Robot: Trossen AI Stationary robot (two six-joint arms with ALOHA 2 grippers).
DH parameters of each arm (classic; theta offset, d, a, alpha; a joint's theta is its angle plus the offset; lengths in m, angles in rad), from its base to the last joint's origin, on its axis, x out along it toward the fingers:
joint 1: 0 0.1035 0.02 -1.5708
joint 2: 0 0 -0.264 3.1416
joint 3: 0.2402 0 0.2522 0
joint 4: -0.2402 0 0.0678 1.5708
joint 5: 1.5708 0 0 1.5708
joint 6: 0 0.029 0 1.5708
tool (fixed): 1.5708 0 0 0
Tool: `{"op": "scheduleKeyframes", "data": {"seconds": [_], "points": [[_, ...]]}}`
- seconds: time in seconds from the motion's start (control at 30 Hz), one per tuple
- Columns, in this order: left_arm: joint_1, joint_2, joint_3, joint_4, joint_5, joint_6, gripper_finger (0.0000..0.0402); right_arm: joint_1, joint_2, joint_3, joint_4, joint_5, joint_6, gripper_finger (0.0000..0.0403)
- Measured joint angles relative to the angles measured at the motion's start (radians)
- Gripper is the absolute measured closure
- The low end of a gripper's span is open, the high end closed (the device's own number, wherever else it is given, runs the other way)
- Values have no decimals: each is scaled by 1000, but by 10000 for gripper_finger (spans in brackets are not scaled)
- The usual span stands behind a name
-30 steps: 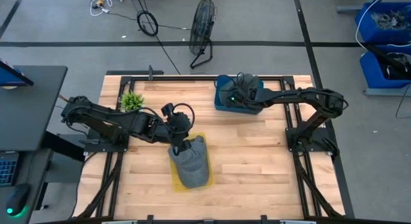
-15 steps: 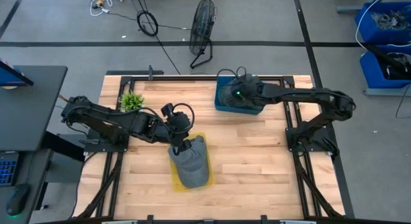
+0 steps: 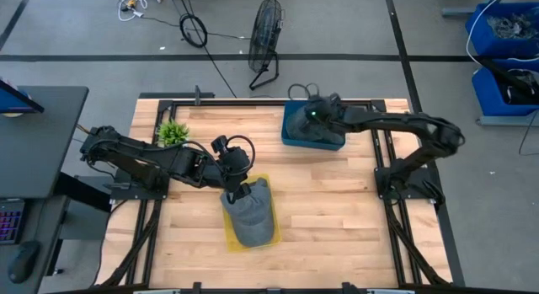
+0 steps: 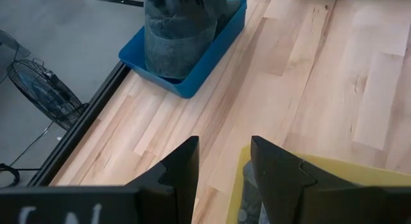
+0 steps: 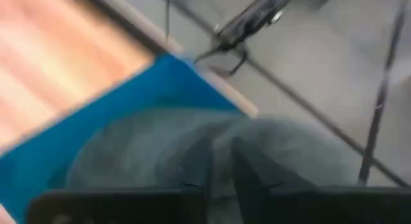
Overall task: Pick & Place hat
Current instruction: Put the dark gray cap into the blue bin
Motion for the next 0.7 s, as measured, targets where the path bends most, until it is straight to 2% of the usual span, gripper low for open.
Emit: {"op": "scheduleKeyframes", "data": {"seconds": [0.13, 0.37, 0.53, 0.7], "points": [[0, 0, 0, 0, 0, 0, 257, -21, 111, -62, 44, -37, 29, 394], [0, 0, 0, -4, 0, -1, 257, -23, 260, -104, 77, 5, 136, 399], [0, 0, 0, -4, 0, -1, 257, -7, 276, -103, 81, -6, 171, 400], [0, 0, 0, -4, 0, -7, 257, 15, 202, -64, -4, -6, 132, 398]]}}
